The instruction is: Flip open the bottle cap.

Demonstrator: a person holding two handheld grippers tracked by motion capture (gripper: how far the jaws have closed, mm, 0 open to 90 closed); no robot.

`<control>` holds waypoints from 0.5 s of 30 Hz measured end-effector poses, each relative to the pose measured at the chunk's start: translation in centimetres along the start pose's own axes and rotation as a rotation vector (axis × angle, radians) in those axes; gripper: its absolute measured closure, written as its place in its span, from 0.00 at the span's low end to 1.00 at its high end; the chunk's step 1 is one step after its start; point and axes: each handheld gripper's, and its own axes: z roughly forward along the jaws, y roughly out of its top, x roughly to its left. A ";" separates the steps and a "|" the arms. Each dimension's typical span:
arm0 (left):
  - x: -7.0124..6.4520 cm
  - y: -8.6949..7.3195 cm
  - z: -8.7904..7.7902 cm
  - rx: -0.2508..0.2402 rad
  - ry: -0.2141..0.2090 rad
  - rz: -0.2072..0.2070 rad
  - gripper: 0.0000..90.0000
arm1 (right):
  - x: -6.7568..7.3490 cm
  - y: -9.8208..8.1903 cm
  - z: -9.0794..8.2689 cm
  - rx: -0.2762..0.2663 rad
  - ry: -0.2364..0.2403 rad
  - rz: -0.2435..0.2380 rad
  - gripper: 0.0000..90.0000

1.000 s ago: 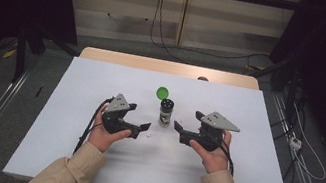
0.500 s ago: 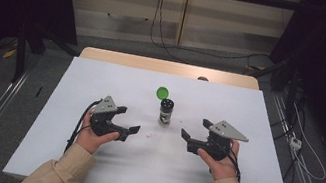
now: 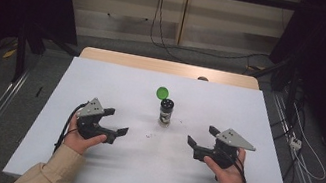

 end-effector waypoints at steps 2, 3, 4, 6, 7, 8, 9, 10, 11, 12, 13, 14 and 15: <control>0.1 -0.2 -0.5 0.000 0.011 0.007 0.11 | -0.1 -0.2 -0.3 0.002 -0.002 0.002 0.15; 0.2 -0.2 -0.7 -0.004 0.011 0.002 0.11 | -0.2 -0.3 -0.5 0.001 -0.003 -0.002 0.15; 0.3 -0.3 -0.9 -0.005 0.018 0.004 0.11 | -0.3 -0.5 -0.7 0.003 -0.005 -0.003 0.15; 0.4 -0.5 -1.4 -0.003 0.024 0.003 0.11 | -0.5 -0.7 -1.0 0.007 -0.013 0.001 0.15; 0.5 -0.6 -1.6 -0.005 0.023 0.004 0.11 | -0.6 -0.9 -1.2 0.008 -0.015 0.002 0.15; 0.5 -0.7 -1.8 -0.004 0.028 0.005 0.11 | -0.7 -1.0 -1.4 0.007 -0.017 0.004 0.15; 0.6 -0.8 -2.0 0.001 0.029 0.008 0.11 | -0.9 -1.2 -1.6 0.005 -0.020 0.004 0.15; 0.7 -0.9 -2.2 0.004 0.032 0.012 0.10 | -1.0 -1.3 -1.8 0.004 -0.024 0.005 0.15; 0.7 -1.0 -2.3 0.005 0.032 0.009 0.10 | -1.1 -1.5 -1.9 0.006 -0.028 0.007 0.15; 0.9 -1.1 -2.6 0.009 0.039 0.018 0.10 | -1.2 -1.6 -2.1 0.008 -0.031 0.006 0.15; 0.9 -1.2 -2.7 0.005 0.043 0.014 0.10 | -1.3 -1.8 -2.3 0.009 -0.034 0.005 0.15; 1.0 -1.3 -2.8 0.010 0.042 0.010 0.10 | -1.4 -1.9 -2.4 0.011 -0.038 0.007 0.15; 1.1 -1.4 -3.0 0.013 0.050 0.009 0.10 | -1.5 -2.0 -2.6 0.012 -0.040 0.008 0.15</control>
